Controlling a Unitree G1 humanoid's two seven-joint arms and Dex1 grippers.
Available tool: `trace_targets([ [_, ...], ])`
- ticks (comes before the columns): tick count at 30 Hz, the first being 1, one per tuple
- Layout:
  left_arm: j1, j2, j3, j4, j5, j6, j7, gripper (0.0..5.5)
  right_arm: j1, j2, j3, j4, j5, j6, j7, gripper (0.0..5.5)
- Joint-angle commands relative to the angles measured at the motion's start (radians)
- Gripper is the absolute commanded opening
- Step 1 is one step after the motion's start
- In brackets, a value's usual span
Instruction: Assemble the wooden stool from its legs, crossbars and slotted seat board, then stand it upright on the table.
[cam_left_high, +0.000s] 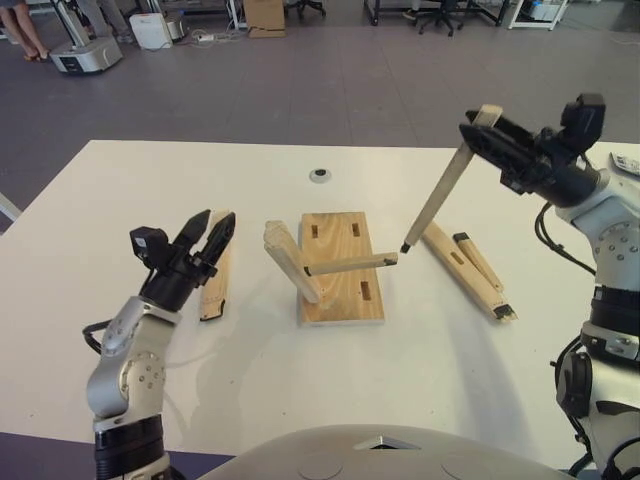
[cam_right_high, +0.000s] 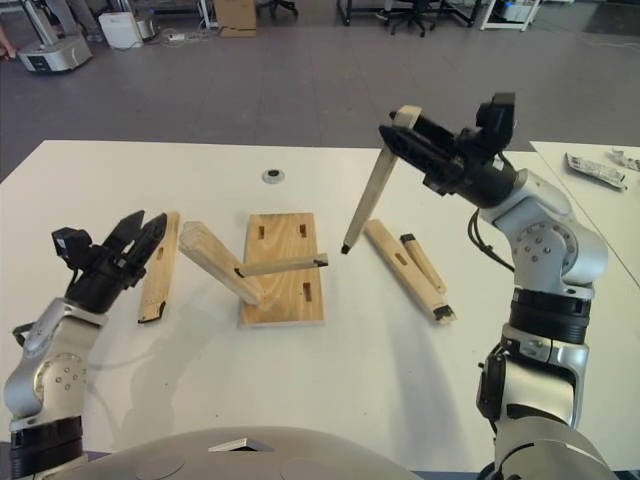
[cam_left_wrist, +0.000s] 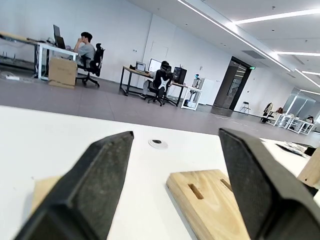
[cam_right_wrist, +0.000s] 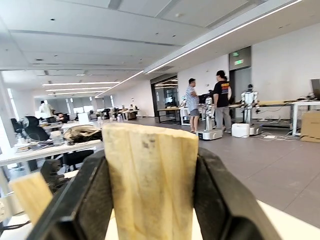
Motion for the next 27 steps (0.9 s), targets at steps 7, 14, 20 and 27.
trace_targets([
  [7, 0.098, -0.066, -0.097, -0.038, 0.017, -0.108, -0.017, 3.12, 0.316, 0.106, 0.054, 0.012, -0.132, -0.361, 0.101, 2.08],
  [14, 0.146, -0.054, -0.074, -0.075, -0.013, -0.121, -0.016, 3.12, 0.316, -0.137, 0.037, 0.135, -0.125, -0.292, 0.319, 2.07],
  [20, 0.153, -0.059, -0.070, -0.091, -0.026, -0.137, -0.004, 3.12, 0.236, -0.187, 0.121, 0.142, -0.186, -0.359, 0.390, 2.07],
  [27, 0.135, -0.029, -0.064, -0.089, -0.053, -0.129, -0.016, 3.12, -0.031, -0.163, 0.097, 0.094, -0.041, -0.213, 0.329, 2.07],
])
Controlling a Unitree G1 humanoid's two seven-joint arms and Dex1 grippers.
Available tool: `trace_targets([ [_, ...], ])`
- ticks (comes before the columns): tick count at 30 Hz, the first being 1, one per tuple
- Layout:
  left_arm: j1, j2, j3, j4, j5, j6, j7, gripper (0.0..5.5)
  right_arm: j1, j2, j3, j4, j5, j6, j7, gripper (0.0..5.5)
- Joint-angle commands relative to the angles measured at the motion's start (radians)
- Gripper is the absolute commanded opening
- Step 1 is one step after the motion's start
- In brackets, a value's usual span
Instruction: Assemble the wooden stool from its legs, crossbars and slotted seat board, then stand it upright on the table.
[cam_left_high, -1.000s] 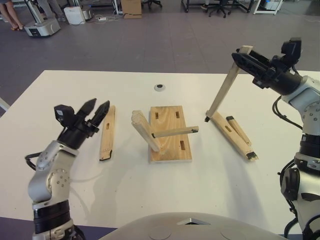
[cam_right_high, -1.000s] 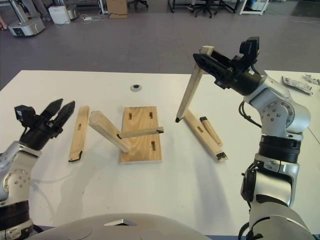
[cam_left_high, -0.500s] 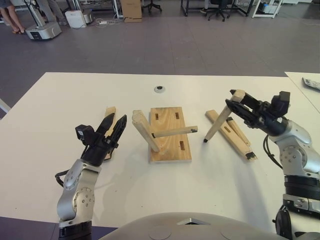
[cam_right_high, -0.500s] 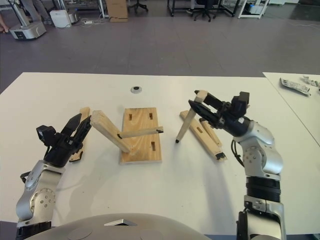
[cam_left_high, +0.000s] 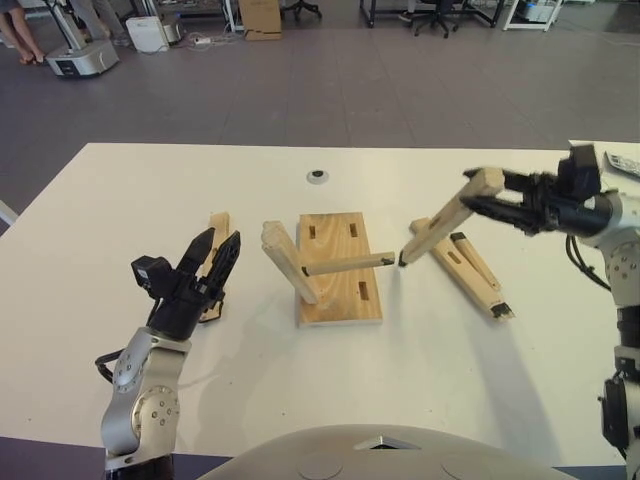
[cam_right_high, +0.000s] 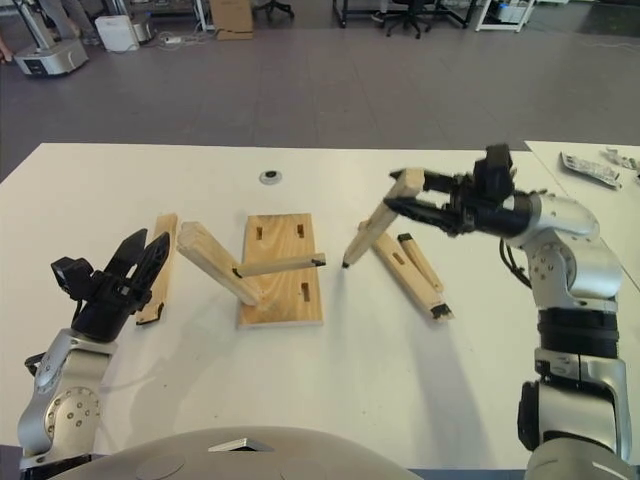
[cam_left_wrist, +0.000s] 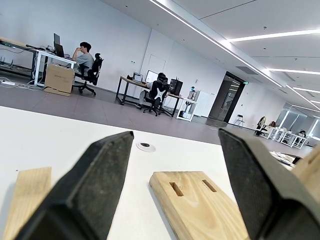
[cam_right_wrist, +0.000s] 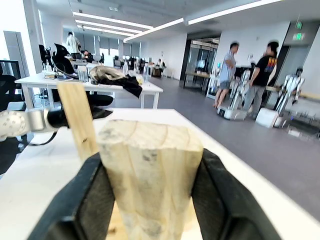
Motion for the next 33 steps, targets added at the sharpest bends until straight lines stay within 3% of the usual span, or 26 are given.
trace_targets([
  [1, -0.015, 0.022, 0.005, 0.000, -0.011, -0.003, -0.008, 3.12, -0.037, 0.005, -0.004, -0.022, 0.040, 0.067, 0.003, 2.07],
  [8, -0.029, 0.038, 0.015, 0.070, 0.006, -0.045, -0.048, 3.12, 0.039, 0.072, 0.058, -0.030, 0.028, 0.090, 0.036, 2.07],
  [14, -0.037, 0.044, 0.010, 0.089, 0.002, -0.048, -0.070, 3.12, 0.047, 0.080, 0.021, -0.066, 0.069, 0.132, 0.025, 2.07],
  [25, -0.072, 0.069, 0.009, 0.111, -0.019, -0.028, -0.107, 3.12, 0.139, 0.114, 0.085, -0.077, 0.038, 0.083, 0.106, 2.07],
  [33, -0.063, 0.071, 0.008, 0.104, -0.035, -0.017, -0.108, 3.12, 0.128, 0.145, 0.067, -0.075, 0.073, 0.082, 0.097, 2.07],
])
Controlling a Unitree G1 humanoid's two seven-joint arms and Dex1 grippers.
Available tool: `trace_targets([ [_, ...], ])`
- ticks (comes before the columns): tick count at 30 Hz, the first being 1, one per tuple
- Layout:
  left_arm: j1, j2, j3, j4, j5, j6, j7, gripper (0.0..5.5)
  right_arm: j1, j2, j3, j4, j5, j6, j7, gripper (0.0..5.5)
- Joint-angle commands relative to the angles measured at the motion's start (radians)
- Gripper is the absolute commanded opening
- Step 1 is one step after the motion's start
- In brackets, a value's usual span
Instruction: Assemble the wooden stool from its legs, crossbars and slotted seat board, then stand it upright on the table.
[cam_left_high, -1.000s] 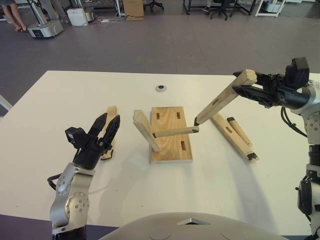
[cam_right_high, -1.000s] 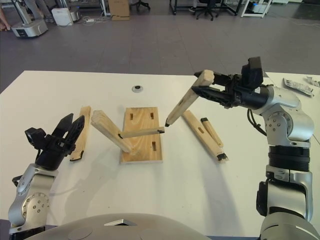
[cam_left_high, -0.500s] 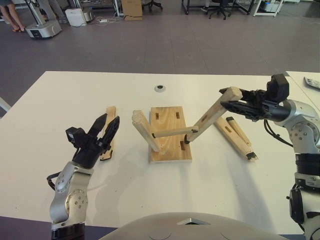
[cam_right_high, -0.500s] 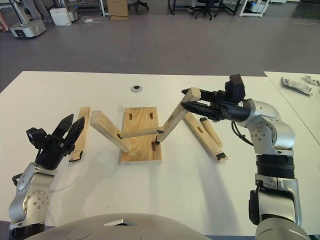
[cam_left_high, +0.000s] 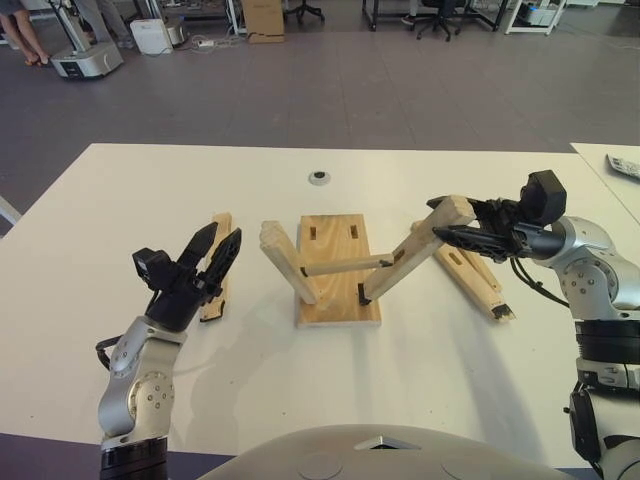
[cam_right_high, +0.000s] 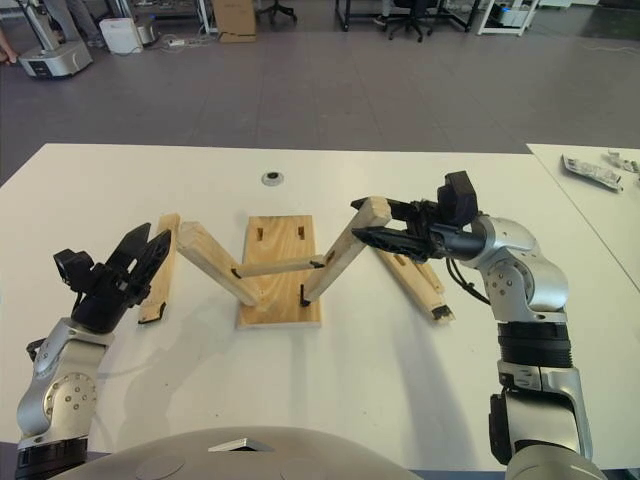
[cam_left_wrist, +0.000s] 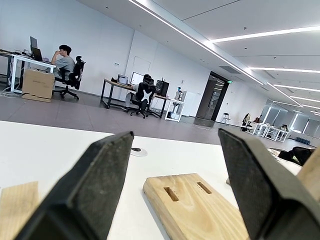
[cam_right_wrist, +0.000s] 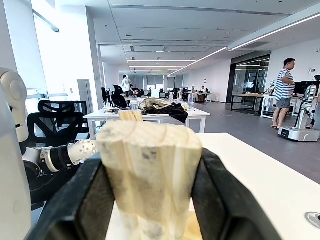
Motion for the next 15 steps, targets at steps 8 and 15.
trace_targets([
  [8, -0.004, 0.010, -0.005, -0.011, -0.016, 0.016, -0.001, 3.12, -0.033, 0.015, 0.035, 0.085, -0.075, -0.077, 0.033, 2.07],
  [15, 0.008, -0.015, -0.025, -0.021, -0.014, 0.002, 0.004, 3.12, -0.166, 0.006, 0.098, 0.188, -0.144, -0.124, 0.117, 2.07],
])
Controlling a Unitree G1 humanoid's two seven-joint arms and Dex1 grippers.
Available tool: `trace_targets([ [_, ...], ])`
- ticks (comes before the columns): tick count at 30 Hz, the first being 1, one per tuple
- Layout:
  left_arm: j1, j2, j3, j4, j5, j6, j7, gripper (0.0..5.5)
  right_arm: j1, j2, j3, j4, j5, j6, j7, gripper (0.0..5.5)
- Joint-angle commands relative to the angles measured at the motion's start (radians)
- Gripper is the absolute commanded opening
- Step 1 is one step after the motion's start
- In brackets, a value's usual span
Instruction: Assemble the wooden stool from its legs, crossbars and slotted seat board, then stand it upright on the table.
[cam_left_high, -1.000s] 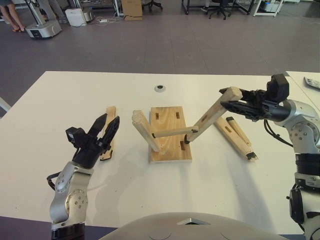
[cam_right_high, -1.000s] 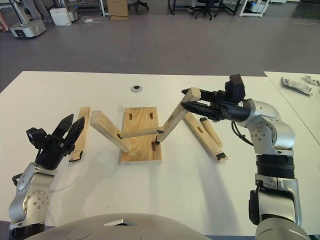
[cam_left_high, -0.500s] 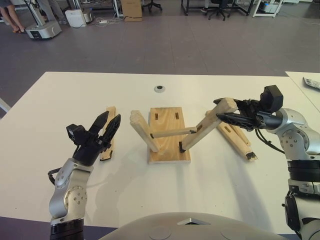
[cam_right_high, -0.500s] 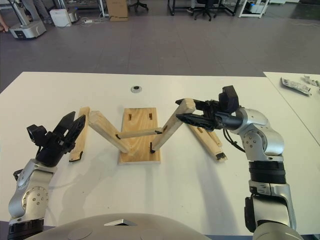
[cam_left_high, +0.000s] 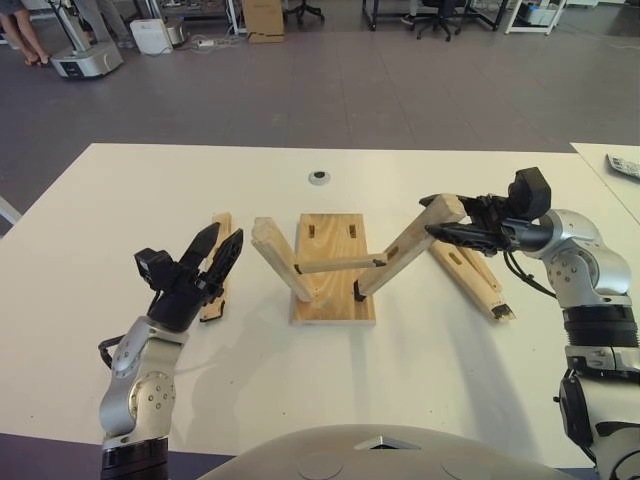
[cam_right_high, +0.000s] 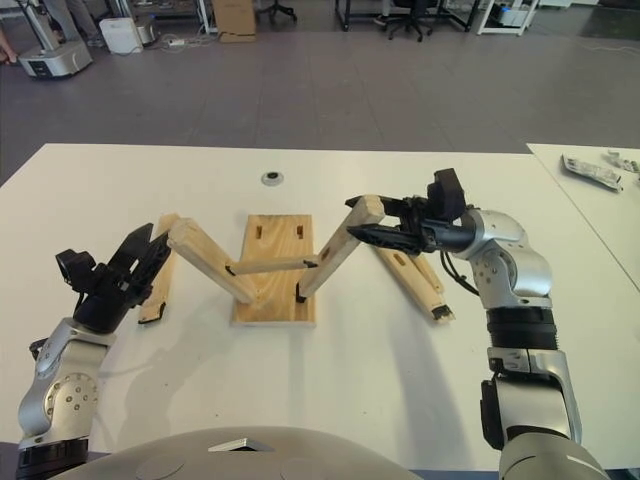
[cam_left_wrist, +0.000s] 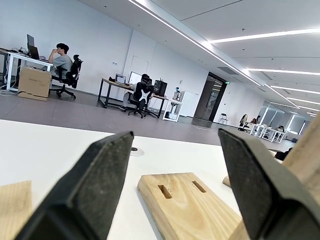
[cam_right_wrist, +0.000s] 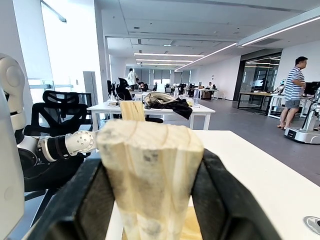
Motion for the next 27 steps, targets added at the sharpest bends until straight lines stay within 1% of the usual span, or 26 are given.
trace_targets([
  [1, 0.010, -0.015, -0.014, -0.018, -0.003, -0.004, 0.005, 3.12, -0.057, -0.020, 0.044, 0.028, -0.069, -0.028, 0.057, 2.07],
  [5, 0.028, -0.041, -0.026, -0.026, 0.010, -0.018, 0.012, 3.12, -0.079, -0.019, 0.078, 0.019, -0.095, -0.022, 0.065, 2.07],
  [10, 0.019, -0.066, -0.064, -0.029, 0.030, -0.027, 0.019, 3.12, -0.120, 0.022, 0.133, 0.050, -0.170, -0.011, -0.038, 2.07],
  [14, 0.016, -0.066, -0.079, -0.025, 0.037, -0.034, 0.017, 3.12, -0.085, 0.007, 0.200, 0.007, -0.222, 0.042, -0.104, 2.07],
  [18, 0.005, -0.069, -0.090, -0.019, 0.044, -0.041, 0.020, 3.12, -0.077, -0.021, 0.262, -0.014, -0.272, 0.051, -0.123, 2.07],
  [22, -0.007, -0.075, -0.106, -0.008, 0.056, -0.048, 0.018, 3.12, -0.031, -0.034, 0.283, -0.063, -0.273, 0.061, -0.169, 2.07],
  [27, -0.003, -0.075, -0.109, -0.009, 0.057, -0.055, 0.022, 3.12, 0.010, -0.018, 0.234, -0.105, -0.189, 0.047, -0.181, 2.07],
])
